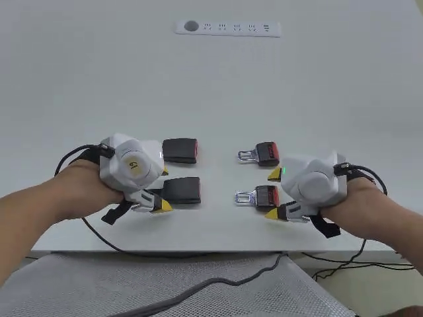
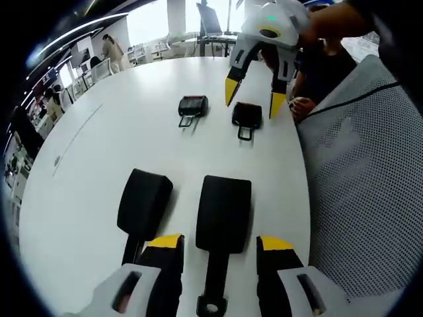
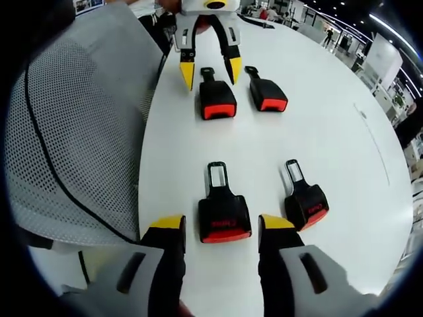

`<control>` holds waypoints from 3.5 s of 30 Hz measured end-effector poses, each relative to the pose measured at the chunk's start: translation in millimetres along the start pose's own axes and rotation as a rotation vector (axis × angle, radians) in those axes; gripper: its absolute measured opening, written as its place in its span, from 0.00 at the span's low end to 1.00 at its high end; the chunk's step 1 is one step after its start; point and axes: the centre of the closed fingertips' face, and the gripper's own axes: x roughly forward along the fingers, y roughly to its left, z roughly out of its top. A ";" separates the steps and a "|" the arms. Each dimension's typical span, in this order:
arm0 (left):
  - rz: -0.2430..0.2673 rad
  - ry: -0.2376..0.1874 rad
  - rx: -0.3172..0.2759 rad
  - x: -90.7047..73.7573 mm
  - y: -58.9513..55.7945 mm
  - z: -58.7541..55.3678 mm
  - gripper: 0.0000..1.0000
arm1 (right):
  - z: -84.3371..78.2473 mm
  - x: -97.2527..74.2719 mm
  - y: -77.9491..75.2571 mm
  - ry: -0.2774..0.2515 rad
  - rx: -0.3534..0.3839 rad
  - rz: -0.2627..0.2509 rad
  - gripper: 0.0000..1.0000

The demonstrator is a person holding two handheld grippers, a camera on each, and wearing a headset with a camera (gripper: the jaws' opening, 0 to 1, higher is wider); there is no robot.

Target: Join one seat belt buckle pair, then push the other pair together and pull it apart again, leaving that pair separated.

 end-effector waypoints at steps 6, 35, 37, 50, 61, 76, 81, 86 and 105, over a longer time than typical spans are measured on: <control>-0.025 0.009 0.015 4.5 0.8 0.6 0.42 | -0.8 4.9 -0.4 0.015 -0.017 0.027 0.37; -0.106 0.058 0.161 18.0 -1.3 -4.7 0.33 | -8.7 11.1 -0.6 0.066 -0.024 0.068 0.34; -0.107 0.062 0.173 18.1 -1.3 -5.2 0.33 | -8.4 11.5 -0.9 0.069 -0.025 0.070 0.34; -0.097 0.087 0.202 17.7 -2.4 -4.8 0.33 | -4.1 14.2 -3.8 0.069 -0.018 0.060 0.33; -0.093 0.097 0.210 17.7 -1.9 -4.7 0.33 | 11.6 19.9 -4.1 0.042 -0.020 0.051 0.33; -0.094 0.125 0.221 16.8 -3.0 -3.5 0.33 | 42.7 35.3 -3.2 0.005 -0.023 0.048 0.33; -0.091 0.130 0.219 17.2 -2.8 -3.8 0.33 | 53.4 40.4 -0.4 -0.003 -0.027 0.049 0.33; -0.078 0.128 0.197 16.4 -3.7 -3.7 0.33 | 58.3 43.5 -1.6 0.001 -0.024 0.045 0.33; -0.070 0.111 0.183 15.8 -4.0 -2.6 0.33 | 71.3 52.7 -0.1 -0.020 -0.040 0.053 0.33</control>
